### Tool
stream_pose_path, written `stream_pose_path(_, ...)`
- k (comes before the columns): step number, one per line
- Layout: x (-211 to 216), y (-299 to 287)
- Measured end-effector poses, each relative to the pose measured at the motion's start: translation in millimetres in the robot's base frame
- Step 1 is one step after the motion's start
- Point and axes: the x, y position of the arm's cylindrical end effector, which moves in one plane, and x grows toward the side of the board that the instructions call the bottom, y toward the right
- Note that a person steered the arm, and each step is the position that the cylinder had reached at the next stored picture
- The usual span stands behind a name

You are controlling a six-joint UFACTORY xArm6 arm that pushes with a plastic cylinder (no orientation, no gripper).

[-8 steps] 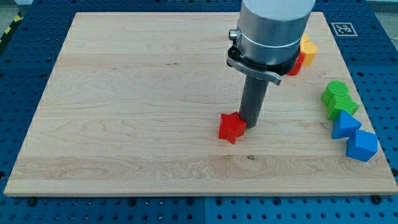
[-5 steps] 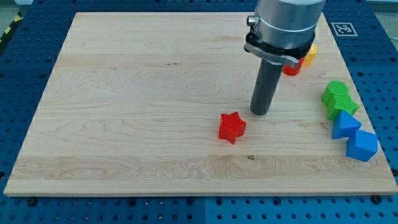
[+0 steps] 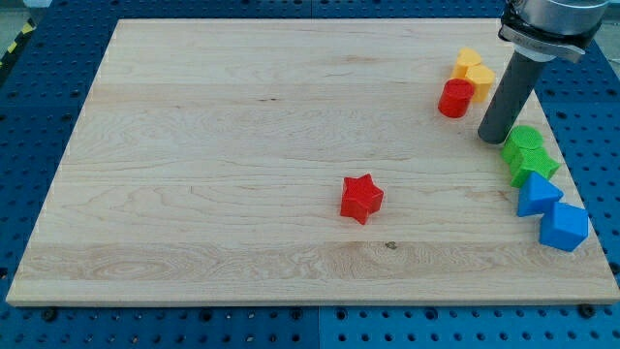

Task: Move the red circle near to the red star

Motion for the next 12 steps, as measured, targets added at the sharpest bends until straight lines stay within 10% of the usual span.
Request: stream_pose_path(12, -68.1, -53.1)
